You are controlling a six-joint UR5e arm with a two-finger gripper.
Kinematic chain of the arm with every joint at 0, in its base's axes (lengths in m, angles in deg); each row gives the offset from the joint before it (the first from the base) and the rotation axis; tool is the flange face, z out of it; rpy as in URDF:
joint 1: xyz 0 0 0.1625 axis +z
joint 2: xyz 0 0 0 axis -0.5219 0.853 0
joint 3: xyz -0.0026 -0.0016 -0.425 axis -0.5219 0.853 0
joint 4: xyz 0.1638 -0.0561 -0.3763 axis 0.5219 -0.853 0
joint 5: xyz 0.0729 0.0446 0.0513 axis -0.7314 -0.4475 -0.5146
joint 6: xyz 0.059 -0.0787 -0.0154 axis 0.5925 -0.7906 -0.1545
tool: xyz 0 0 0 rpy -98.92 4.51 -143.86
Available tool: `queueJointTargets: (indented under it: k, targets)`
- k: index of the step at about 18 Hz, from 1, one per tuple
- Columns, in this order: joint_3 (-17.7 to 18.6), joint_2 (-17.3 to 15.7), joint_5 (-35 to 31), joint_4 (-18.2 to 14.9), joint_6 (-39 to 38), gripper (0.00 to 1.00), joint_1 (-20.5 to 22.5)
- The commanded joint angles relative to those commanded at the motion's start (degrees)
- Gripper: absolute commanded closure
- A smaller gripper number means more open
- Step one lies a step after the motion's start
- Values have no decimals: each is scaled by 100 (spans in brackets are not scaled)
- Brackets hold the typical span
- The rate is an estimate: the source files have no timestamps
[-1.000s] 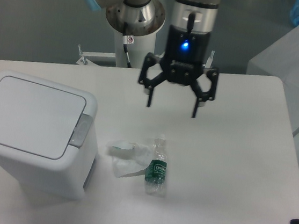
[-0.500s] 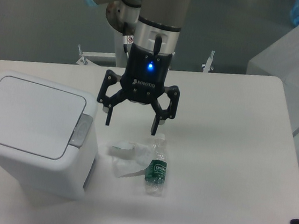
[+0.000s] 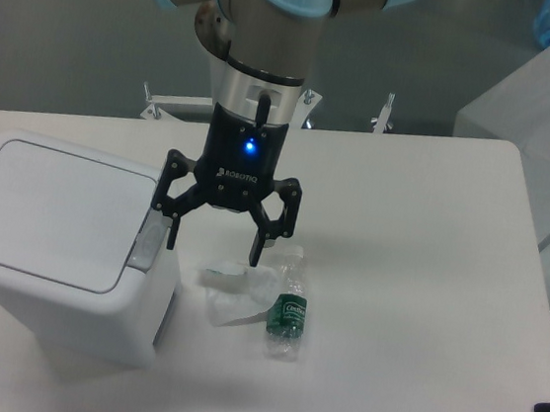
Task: Open the trash can
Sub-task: 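Lower the open gripper and press the grey button on the trash can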
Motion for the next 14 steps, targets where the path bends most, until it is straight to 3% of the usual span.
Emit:
queueJointTargets:
  k: [14]
  targets:
    - [114, 18, -9, 9, 18, 0, -70]
